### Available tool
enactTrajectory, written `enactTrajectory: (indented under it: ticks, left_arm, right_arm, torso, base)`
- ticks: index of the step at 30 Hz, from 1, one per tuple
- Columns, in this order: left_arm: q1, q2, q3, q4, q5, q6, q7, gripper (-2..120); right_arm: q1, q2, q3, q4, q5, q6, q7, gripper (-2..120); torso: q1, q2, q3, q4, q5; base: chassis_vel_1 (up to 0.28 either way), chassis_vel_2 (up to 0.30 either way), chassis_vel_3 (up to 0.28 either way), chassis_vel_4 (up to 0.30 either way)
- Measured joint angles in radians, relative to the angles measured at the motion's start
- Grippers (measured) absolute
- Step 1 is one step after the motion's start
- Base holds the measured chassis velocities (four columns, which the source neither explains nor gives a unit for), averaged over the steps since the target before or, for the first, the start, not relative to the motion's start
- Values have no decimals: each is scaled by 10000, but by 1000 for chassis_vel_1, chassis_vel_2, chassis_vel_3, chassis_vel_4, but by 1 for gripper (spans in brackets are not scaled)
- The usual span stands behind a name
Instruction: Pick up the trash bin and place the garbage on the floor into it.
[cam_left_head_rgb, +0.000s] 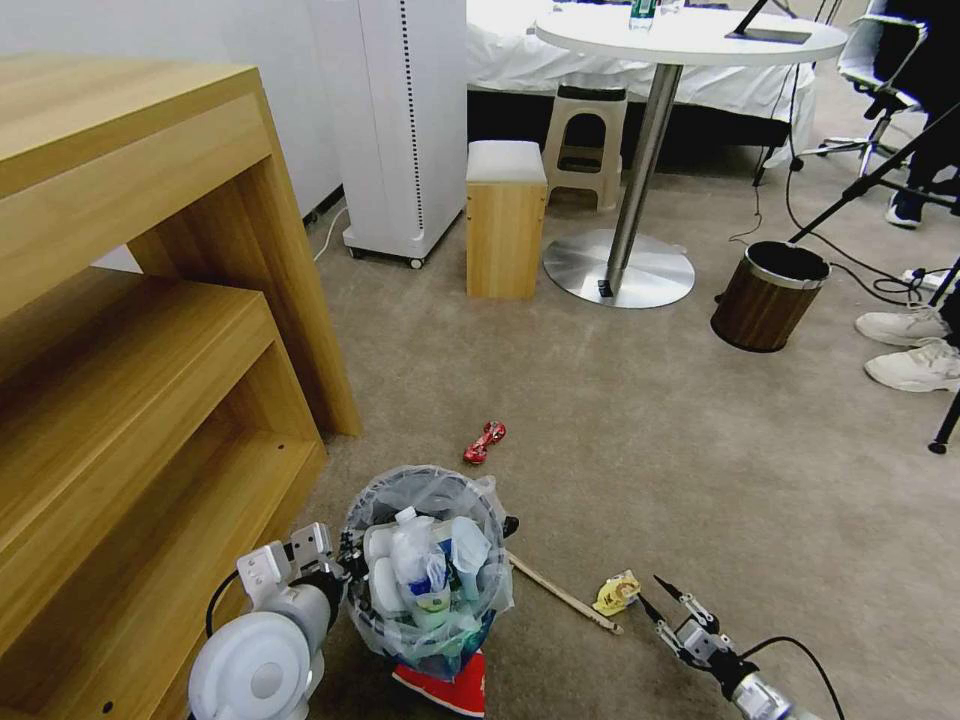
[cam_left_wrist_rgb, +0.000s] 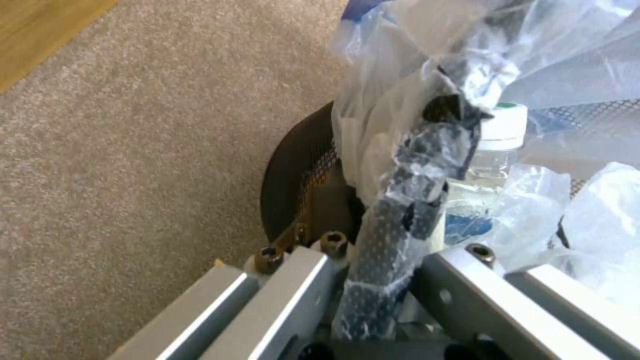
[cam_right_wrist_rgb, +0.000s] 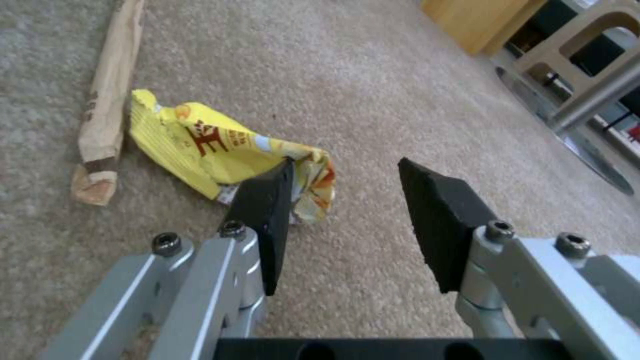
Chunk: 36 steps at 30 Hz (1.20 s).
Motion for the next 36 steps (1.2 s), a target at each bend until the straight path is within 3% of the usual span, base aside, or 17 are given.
enactTrajectory:
  ticks: [10,12,16,36]
  left_arm:
    - [-21,-23,-5,43,16,-13,2,0]
    - [-28,-47,-9,42,27,-19,3,0]
    - [-21,-73,-11,37,56,-24,3,0]
    - [35,-54,-35,-33,60,-11,-55,0]
  right_arm:
    - [43,-62,-141,232,-191,0,-145,67]
    - [99,-133,-148,232,-221,0,-193,80]
    - [29,-195,-108,270,-230,0,-201,93]
    - [455,-352,-149,84,-227,5,-185,92]
  torso:
    - [0,-1,0,-1,0]
    - [0,0,0,1,-2]
    - [0,-1,0,0,1]
    - [0,0,0,1,0]
  base:
    - [0,0,0,0]
    - [0,0,0,0]
    - [0,0,0,0]
    - [0,0,0,0]
